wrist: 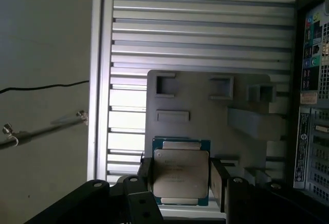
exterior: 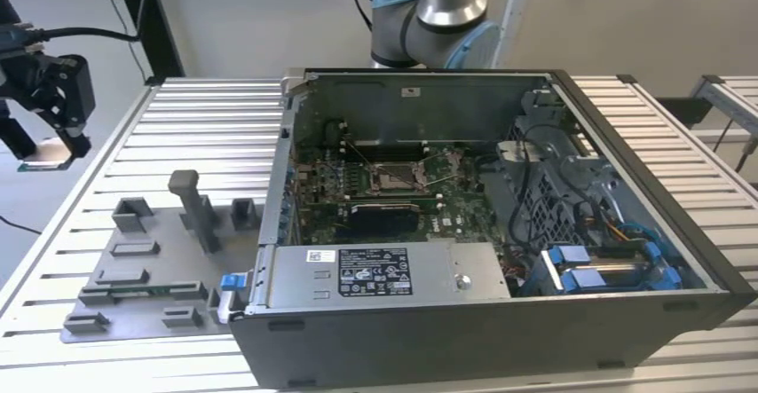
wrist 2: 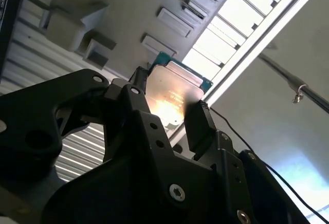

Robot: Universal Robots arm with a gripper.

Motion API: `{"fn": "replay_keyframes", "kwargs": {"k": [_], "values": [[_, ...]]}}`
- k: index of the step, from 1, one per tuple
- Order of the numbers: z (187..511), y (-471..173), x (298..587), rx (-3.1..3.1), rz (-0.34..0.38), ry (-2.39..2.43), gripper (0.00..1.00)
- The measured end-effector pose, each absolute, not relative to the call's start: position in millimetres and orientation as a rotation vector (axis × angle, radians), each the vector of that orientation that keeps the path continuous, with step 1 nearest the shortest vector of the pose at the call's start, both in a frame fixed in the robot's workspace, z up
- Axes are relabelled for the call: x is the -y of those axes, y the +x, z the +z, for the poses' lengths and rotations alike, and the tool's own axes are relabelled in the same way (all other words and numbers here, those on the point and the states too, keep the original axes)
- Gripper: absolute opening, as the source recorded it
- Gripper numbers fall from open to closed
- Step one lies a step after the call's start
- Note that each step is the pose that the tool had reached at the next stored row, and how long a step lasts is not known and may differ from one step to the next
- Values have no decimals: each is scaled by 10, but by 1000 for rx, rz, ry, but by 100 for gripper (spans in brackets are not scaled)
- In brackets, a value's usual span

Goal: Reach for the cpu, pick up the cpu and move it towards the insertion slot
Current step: 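Pick up the cpu and move it towards the insertion slot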

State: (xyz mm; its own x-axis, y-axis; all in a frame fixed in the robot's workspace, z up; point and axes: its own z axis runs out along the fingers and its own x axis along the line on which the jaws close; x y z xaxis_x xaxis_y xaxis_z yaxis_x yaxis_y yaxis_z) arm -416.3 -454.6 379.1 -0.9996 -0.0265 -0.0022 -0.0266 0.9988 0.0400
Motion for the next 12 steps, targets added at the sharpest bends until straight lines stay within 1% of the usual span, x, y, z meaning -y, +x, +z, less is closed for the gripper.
{"fn": "replay_keyframes", "kwargs": {"k": [12], "values": [[3790, -3770, 4546, -3139, 63, -42, 0]]}}
